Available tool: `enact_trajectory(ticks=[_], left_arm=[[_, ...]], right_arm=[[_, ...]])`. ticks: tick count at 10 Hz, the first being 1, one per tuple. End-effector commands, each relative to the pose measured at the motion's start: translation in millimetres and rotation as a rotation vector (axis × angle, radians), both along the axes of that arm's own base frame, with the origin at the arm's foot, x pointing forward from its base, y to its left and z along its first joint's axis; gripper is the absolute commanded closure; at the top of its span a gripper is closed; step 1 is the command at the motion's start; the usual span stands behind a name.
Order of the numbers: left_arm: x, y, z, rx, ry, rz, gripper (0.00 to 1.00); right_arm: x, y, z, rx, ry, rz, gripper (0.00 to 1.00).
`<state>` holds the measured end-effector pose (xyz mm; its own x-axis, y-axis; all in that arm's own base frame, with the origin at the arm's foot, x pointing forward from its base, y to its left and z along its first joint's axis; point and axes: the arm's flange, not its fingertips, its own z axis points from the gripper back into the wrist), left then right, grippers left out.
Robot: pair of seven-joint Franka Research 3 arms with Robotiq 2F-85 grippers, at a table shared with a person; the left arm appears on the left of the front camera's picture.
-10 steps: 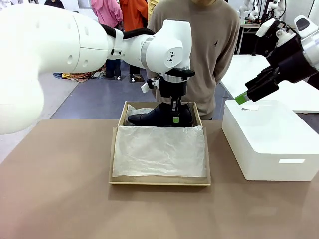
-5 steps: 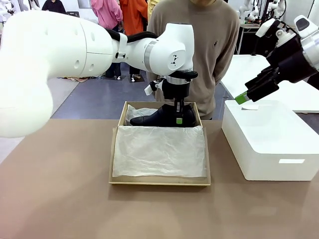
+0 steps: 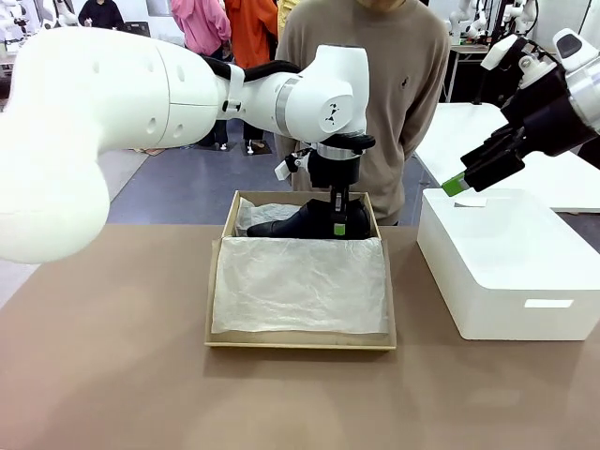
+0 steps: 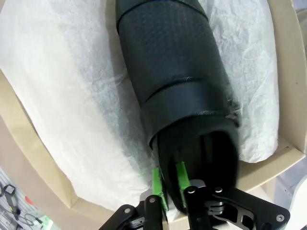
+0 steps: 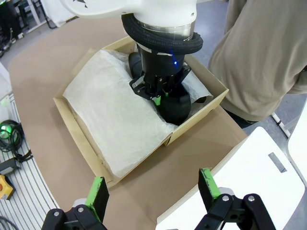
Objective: Pack the shoes into the box.
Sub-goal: Place the other shoe of the Shoes into the Shoes Box, then close the Shoes Box.
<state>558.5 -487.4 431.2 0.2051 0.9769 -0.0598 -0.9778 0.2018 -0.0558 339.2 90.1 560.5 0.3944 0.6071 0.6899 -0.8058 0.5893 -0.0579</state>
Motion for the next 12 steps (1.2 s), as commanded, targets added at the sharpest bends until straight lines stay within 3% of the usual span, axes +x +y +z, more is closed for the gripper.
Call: enact_trajectory(ticks=[1,3,4,6,8,9,12], left_arm=[[3.7,-4.3,11.3,0.020,0.005,0.060,0.46],[2.0,0.4,22.4,0.027,-0.005,0.078,0.08],[0.8,5.3,33.7,0.021,-0.016,0.088,0.00],[-1.6,17.9,54.4,0.009,-0.033,0.115,0.00],[1.9,46.0,65.0,0.002,0.047,0.092,0.00],[3.1,19.6,55.1,-0.015,-0.037,0.059,0.00],[3.1,19.6,55.1,-0.015,-0.037,0.059,0.00]], right_arm=[[0.2,0.3,-0.1,0.005,-0.004,0.001,0.00],[0.2,0.3,-0.1,0.005,-0.004,0.001,0.00],[0.2,0.3,-0.1,0.005,-0.004,0.001,0.00],[0.2,0.3,-0.1,0.005,-0.004,0.001,0.00],[0.2,0.3,-0.1,0.005,-0.004,0.001,0.00],[0.2,0.3,-0.1,0.005,-0.004,0.001,0.00],[0.2,0.3,-0.1,0.005,-0.004,0.001,0.00]])
